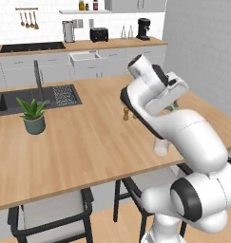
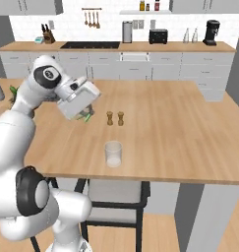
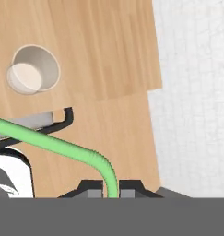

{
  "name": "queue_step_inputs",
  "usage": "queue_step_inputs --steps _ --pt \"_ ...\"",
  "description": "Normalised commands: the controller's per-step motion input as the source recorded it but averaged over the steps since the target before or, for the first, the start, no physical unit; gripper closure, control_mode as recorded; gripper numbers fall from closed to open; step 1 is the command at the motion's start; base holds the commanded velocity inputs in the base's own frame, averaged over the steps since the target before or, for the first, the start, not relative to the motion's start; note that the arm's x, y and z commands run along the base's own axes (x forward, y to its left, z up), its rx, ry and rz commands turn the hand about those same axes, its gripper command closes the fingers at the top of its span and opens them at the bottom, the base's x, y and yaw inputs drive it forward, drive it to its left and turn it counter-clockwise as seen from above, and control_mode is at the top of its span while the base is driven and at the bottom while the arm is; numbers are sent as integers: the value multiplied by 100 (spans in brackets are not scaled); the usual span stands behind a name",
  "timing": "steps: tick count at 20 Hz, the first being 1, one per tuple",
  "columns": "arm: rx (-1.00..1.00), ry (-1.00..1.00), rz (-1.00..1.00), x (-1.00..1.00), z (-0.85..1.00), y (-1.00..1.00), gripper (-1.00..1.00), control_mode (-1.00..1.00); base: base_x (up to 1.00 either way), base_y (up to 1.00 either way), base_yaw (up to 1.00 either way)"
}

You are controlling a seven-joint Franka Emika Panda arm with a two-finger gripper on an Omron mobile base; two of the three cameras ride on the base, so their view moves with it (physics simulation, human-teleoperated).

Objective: Take a straw from the drawer in front and place it inside the glass cup on the dining counter.

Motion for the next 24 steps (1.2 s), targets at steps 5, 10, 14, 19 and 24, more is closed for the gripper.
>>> queue_step_inputs --steps 5,10,14,19,24 --pt "-55 7 0 69 -9 -2 100 -100 0 0 0" --pt "-38 15 10 50 -3 -19 100 -100 0 0 0" --pt "-20 16 16 1 -1 -19 100 -100 0 0 0" --pt "-9 28 13 16 -46 -7 100 -100 0 0 0" --pt "-1 18 6 27 -28 -33 100 -100 0 0 0"
